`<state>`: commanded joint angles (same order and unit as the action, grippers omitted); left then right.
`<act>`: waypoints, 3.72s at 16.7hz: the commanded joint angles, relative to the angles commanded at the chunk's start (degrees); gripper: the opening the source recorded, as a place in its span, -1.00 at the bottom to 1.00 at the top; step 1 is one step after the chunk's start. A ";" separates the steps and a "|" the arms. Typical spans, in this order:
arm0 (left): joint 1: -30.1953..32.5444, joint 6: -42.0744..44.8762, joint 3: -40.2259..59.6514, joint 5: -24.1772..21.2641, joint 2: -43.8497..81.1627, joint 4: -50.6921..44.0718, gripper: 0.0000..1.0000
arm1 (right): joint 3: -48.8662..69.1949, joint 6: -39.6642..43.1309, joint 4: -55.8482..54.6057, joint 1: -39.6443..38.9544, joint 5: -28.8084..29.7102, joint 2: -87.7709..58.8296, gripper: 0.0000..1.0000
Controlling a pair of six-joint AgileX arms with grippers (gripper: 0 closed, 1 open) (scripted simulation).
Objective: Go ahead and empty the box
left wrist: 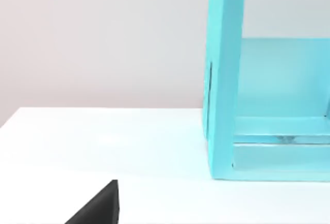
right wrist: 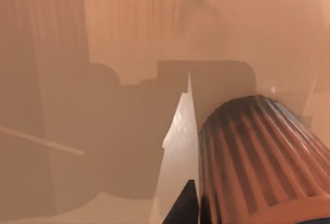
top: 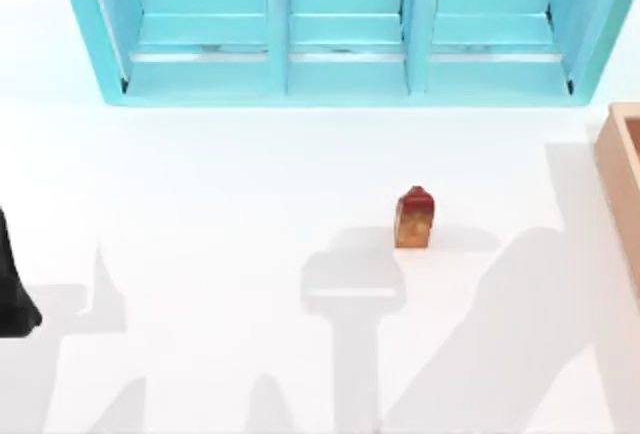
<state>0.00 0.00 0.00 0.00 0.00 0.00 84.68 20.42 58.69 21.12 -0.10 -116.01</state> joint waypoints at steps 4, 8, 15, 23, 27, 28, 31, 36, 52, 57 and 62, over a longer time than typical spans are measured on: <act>0.00 0.00 0.00 0.00 0.00 0.00 1.00 | 5.74 -0.55 6.64 -1.22 -0.30 0.21 -1.00; 0.00 0.00 0.00 0.00 0.00 0.00 1.00 | 15.03 -0.58 16.17 -0.85 -0.05 1.01 -1.00; 0.00 0.00 0.00 0.00 0.00 0.00 1.00 | 26.34 0.35 27.98 0.54 0.10 1.97 -1.00; 0.00 0.00 0.00 0.00 0.00 0.00 1.00 | 25.93 -1.73 24.89 -3.60 0.26 1.27 -1.00; 0.00 0.00 0.00 0.00 0.00 0.00 1.00 | 24.18 -9.00 17.87 -14.10 0.50 0.50 -1.00; 0.00 0.00 0.00 0.00 0.00 0.00 1.00 | 23.44 -11.50 16.15 -17.16 0.51 0.32 -1.00; 0.00 0.00 0.00 0.00 0.00 0.00 1.00 | 20.58 -19.74 11.99 -26.08 0.44 -0.25 -1.00; 0.00 0.00 0.00 0.00 0.00 0.00 1.00 | 14.65 -32.53 9.57 -35.01 0.20 -1.84 -1.00; 0.00 0.00 0.00 0.00 0.00 0.00 1.00 | 10.45 -34.57 -2.38 -42.68 -0.28 -2.62 -1.00; 0.00 0.00 0.00 0.00 0.00 0.00 1.00 | 5.72 -36.30 -0.66 -37.97 0.11 -3.73 -1.00; 0.00 0.00 0.00 0.00 0.00 0.00 1.00 | 5.31 -36.67 0.34 -36.58 0.13 -4.49 -1.00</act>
<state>0.00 0.00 0.00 0.00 0.00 0.00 89.99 -16.25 59.03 -15.46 0.03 -120.49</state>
